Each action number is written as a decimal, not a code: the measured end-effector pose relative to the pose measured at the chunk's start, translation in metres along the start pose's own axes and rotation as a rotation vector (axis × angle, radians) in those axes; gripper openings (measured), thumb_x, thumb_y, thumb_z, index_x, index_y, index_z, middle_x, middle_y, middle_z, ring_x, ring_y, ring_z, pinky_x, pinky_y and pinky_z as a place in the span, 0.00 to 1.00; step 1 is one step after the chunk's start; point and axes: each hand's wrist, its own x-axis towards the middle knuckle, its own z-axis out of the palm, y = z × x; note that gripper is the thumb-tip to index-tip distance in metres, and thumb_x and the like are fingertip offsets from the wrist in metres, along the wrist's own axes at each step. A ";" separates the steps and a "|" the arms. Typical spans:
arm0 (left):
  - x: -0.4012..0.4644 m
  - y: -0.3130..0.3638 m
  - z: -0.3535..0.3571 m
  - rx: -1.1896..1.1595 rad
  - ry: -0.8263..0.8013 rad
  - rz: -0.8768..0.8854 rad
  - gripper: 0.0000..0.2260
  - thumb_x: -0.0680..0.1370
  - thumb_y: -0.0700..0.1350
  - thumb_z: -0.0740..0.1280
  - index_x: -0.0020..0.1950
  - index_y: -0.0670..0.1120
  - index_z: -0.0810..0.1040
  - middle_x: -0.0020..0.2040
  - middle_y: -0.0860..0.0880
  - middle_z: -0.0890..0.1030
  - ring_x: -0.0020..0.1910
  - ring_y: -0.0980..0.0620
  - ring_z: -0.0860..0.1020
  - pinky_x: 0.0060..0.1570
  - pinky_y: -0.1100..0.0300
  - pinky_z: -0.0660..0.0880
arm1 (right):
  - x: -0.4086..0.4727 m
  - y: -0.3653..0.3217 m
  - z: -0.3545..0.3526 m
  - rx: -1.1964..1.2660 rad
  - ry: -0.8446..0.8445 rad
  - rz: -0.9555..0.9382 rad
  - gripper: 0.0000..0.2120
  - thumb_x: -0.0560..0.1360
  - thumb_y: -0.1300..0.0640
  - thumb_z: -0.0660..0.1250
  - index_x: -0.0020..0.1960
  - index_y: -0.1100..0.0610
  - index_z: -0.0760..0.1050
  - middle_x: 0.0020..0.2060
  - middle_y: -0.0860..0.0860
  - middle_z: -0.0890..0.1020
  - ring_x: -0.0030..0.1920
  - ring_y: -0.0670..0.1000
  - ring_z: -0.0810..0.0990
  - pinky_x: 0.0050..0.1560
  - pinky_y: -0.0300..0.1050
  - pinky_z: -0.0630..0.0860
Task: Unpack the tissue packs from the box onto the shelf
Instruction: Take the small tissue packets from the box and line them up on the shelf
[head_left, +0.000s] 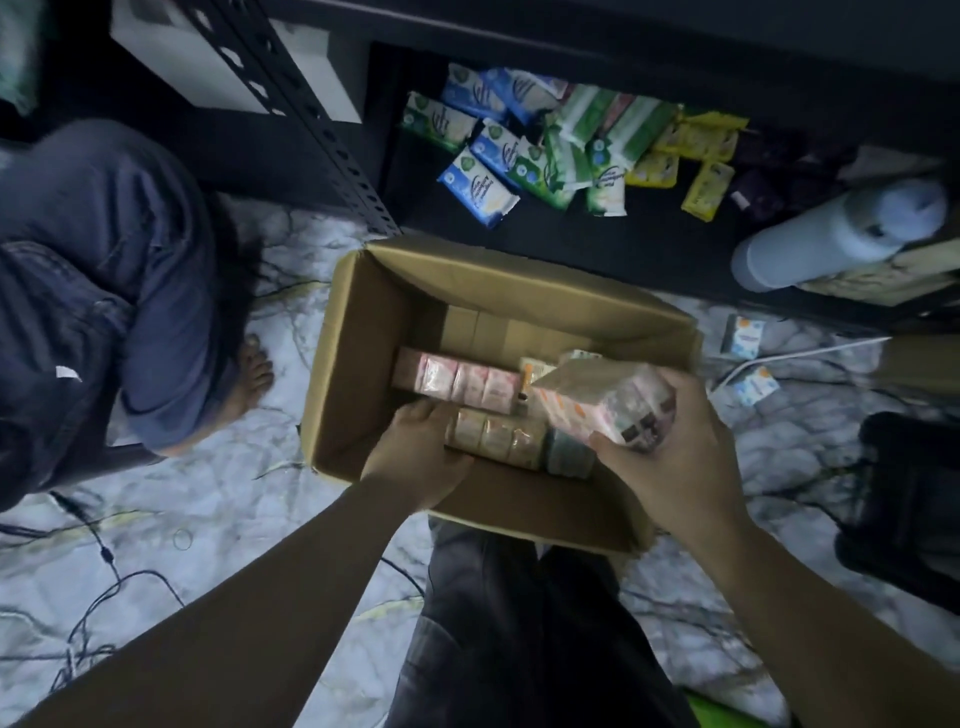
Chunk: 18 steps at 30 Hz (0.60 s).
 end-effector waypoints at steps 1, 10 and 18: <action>0.006 0.002 0.005 -0.003 -0.064 -0.007 0.34 0.74 0.56 0.70 0.78 0.53 0.66 0.76 0.49 0.70 0.77 0.46 0.64 0.74 0.50 0.67 | 0.000 0.005 0.000 -0.017 -0.011 -0.014 0.40 0.64 0.41 0.82 0.70 0.42 0.66 0.57 0.41 0.79 0.54 0.43 0.81 0.50 0.48 0.81; 0.115 -0.005 0.054 0.093 -0.163 0.083 0.35 0.77 0.54 0.74 0.81 0.51 0.65 0.79 0.48 0.67 0.77 0.45 0.65 0.74 0.51 0.63 | 0.025 0.036 0.027 -0.142 0.017 -0.132 0.42 0.68 0.48 0.82 0.77 0.47 0.65 0.63 0.53 0.77 0.60 0.56 0.79 0.55 0.49 0.77; 0.182 -0.003 0.069 0.413 -0.254 0.130 0.45 0.72 0.62 0.76 0.83 0.55 0.57 0.83 0.47 0.60 0.82 0.41 0.56 0.77 0.32 0.43 | 0.029 0.052 0.037 -0.219 0.009 -0.264 0.43 0.64 0.52 0.83 0.75 0.52 0.68 0.57 0.53 0.78 0.56 0.55 0.77 0.51 0.50 0.76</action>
